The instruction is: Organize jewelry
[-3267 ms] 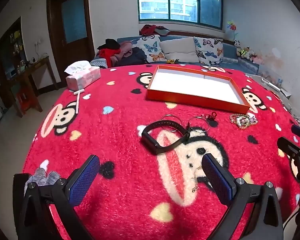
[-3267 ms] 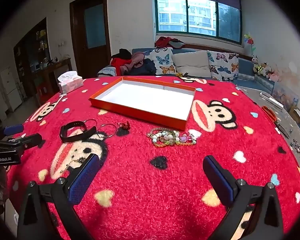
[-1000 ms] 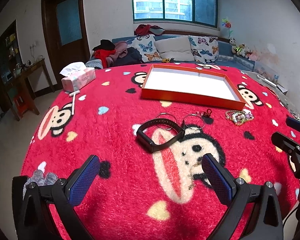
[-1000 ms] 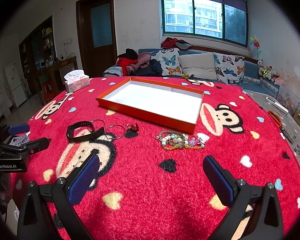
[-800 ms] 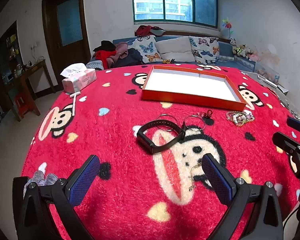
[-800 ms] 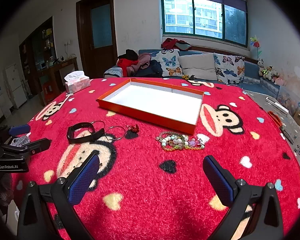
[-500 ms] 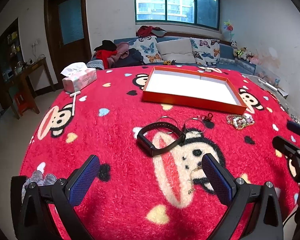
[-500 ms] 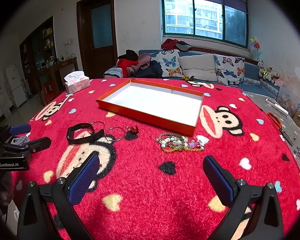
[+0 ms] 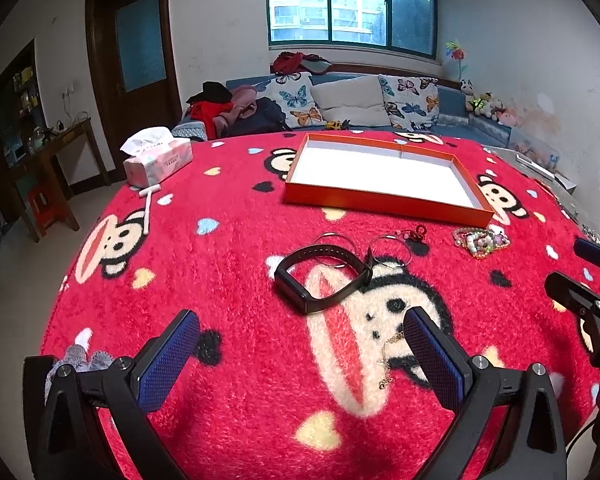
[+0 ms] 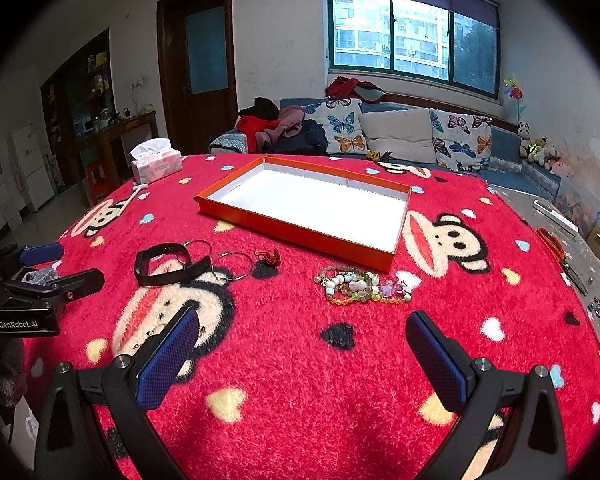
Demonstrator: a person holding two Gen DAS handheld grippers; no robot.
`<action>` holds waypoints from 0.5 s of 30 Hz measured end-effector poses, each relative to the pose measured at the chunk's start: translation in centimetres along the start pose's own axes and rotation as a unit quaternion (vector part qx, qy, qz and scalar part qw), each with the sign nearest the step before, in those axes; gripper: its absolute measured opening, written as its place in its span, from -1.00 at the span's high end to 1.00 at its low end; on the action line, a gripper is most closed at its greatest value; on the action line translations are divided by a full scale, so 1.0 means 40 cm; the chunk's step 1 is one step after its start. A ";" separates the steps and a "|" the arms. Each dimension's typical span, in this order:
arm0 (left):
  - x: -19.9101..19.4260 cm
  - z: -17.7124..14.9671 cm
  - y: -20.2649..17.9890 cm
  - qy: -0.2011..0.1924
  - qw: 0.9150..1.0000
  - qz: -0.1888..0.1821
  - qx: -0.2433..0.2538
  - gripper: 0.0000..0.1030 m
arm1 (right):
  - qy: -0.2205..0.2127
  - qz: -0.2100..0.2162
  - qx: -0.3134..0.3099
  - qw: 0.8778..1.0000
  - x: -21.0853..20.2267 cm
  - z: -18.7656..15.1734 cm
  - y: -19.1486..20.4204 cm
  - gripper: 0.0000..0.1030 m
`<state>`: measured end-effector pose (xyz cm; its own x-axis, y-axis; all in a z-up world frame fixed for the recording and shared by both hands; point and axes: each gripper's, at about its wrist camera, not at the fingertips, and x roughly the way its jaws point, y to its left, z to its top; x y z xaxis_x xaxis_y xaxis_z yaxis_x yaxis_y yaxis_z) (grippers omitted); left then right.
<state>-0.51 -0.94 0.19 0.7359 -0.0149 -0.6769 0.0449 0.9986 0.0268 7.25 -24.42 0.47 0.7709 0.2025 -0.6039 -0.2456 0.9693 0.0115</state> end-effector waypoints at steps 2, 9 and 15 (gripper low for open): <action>-0.001 0.001 0.001 -0.001 1.000 0.001 0.001 -1.00 | -0.001 0.000 0.001 1.000 0.000 0.001 0.000 -1.00; 0.008 -0.002 -0.008 0.015 1.000 -0.017 0.012 -1.00 | -0.004 -0.001 0.004 1.000 -0.008 0.000 -0.013 -1.00; 0.028 -0.010 -0.017 0.037 0.999 -0.037 0.014 -1.00 | -0.005 -0.001 0.005 1.000 -0.011 0.001 -0.021 -1.00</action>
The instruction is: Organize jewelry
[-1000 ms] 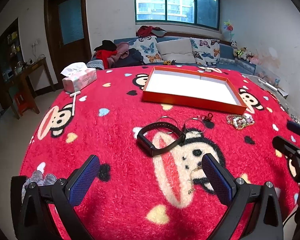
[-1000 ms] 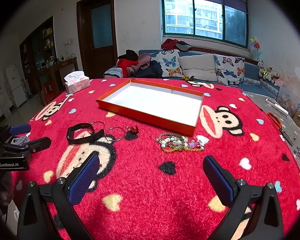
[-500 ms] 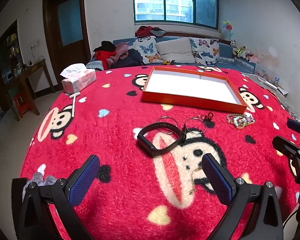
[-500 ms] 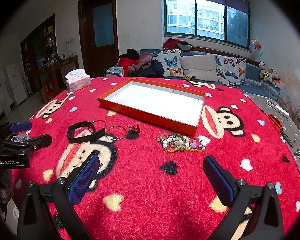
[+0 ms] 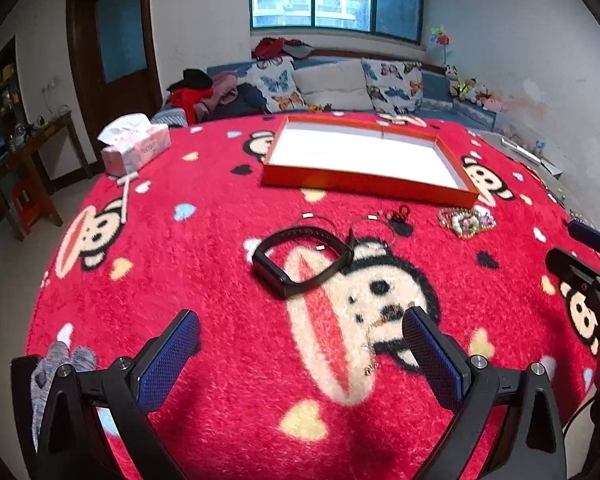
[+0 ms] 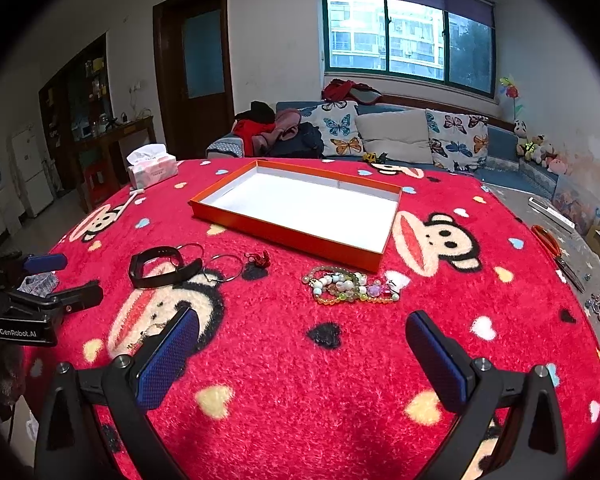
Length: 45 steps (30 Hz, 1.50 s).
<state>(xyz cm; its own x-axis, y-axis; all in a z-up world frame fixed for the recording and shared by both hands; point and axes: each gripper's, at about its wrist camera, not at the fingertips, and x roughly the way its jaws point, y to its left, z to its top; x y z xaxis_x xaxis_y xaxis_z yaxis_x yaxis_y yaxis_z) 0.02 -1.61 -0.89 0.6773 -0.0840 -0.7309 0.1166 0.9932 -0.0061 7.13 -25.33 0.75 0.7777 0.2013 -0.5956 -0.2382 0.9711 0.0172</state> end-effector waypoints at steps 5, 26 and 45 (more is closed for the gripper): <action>0.025 -0.002 -0.021 0.010 1.000 -0.007 0.016 -0.89 | 0.004 0.000 -0.001 1.000 0.002 -0.004 -0.008 -1.00; 0.186 0.044 -0.154 0.068 0.979 -0.120 0.148 -0.25 | 0.041 0.029 0.026 0.998 0.063 -0.032 -0.072 -1.00; 0.230 0.043 -0.210 0.085 0.962 -0.167 0.198 0.17 | 0.058 0.035 0.044 0.997 0.111 -0.031 -0.100 -1.00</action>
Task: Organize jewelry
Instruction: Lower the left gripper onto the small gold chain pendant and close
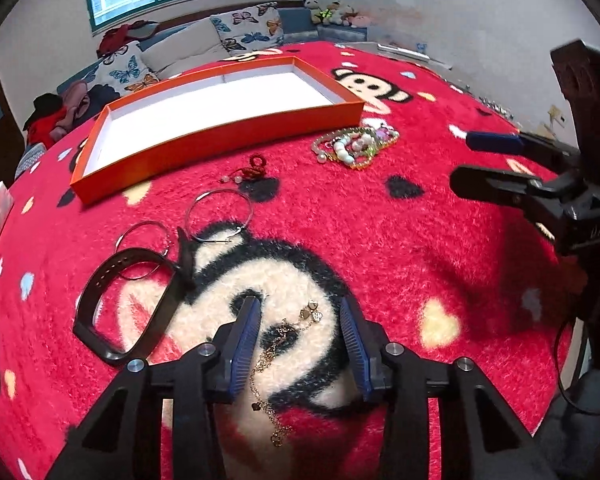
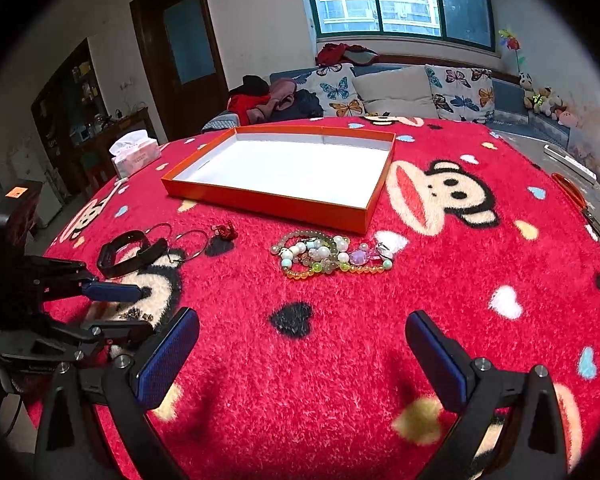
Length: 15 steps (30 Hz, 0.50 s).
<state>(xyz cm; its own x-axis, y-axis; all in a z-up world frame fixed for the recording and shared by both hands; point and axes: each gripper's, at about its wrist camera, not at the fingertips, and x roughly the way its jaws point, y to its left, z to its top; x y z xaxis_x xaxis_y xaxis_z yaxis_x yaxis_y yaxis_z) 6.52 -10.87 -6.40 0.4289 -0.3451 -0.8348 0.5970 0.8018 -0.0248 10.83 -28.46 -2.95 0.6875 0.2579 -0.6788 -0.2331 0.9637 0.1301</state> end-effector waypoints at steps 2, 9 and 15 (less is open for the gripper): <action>0.000 0.000 0.000 0.001 1.000 -0.002 0.002 0.19 | 0.001 0.002 0.000 1.000 0.003 0.001 -0.001 -1.00; 0.008 0.001 -0.002 0.007 1.000 -0.009 0.009 0.19 | -0.001 0.003 -0.002 1.000 0.006 0.002 0.003 -1.00; 0.009 0.000 0.009 0.008 1.000 -0.021 0.002 0.18 | -0.002 -0.001 -0.003 1.000 0.003 0.002 0.004 -1.00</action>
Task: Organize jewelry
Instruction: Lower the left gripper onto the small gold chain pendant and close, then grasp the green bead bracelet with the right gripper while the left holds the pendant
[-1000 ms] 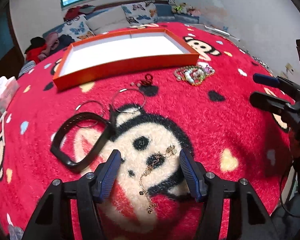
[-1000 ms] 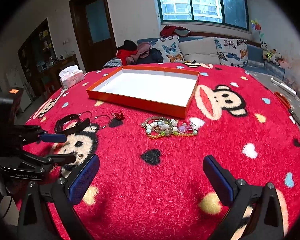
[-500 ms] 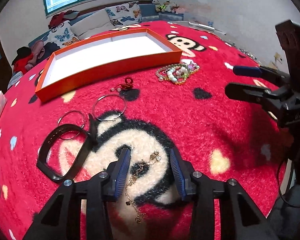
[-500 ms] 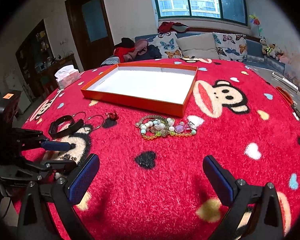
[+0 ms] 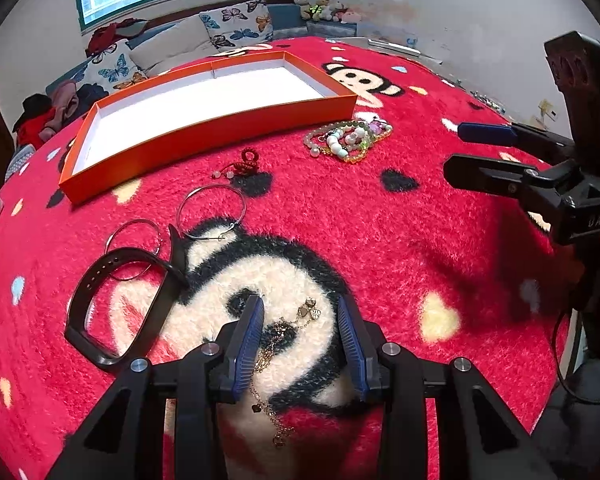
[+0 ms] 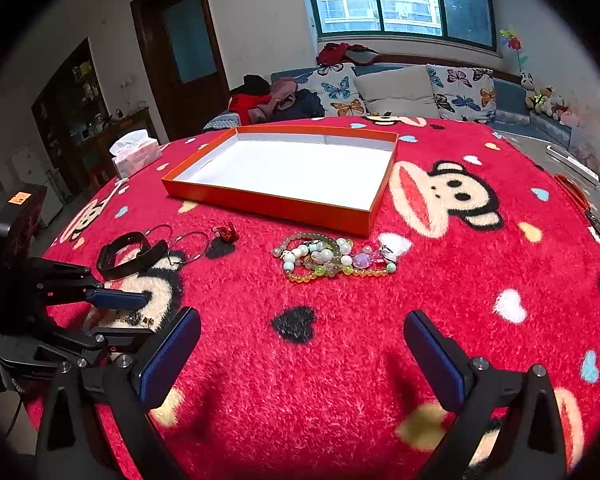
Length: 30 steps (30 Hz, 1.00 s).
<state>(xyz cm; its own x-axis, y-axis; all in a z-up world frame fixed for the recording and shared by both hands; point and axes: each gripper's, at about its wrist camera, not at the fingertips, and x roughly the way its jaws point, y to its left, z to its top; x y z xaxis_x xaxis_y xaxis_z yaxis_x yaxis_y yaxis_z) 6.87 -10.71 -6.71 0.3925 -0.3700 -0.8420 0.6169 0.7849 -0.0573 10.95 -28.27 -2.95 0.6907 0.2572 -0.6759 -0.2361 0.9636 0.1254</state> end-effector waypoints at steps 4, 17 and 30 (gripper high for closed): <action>-0.002 0.000 0.000 0.004 1.000 0.002 0.008 0.17 | -0.001 0.001 0.001 1.000 -0.003 0.001 0.000 -1.00; -0.012 0.006 -0.021 -0.002 0.999 0.012 0.032 0.69 | -0.001 -0.004 0.002 1.000 -0.008 0.000 -0.004 -1.00; -0.013 0.000 -0.024 -0.006 0.999 0.014 0.043 0.78 | 0.014 -0.005 0.002 1.000 0.013 0.003 -0.018 -1.00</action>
<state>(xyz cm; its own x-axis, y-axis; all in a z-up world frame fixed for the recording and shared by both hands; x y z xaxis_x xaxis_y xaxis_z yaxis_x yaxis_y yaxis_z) 6.08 -11.25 -6.21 0.4184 -0.3559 -0.8356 0.6621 0.7493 0.0124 11.54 -28.82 -3.29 0.6742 0.2451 -0.6967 -0.2264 0.9665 0.1210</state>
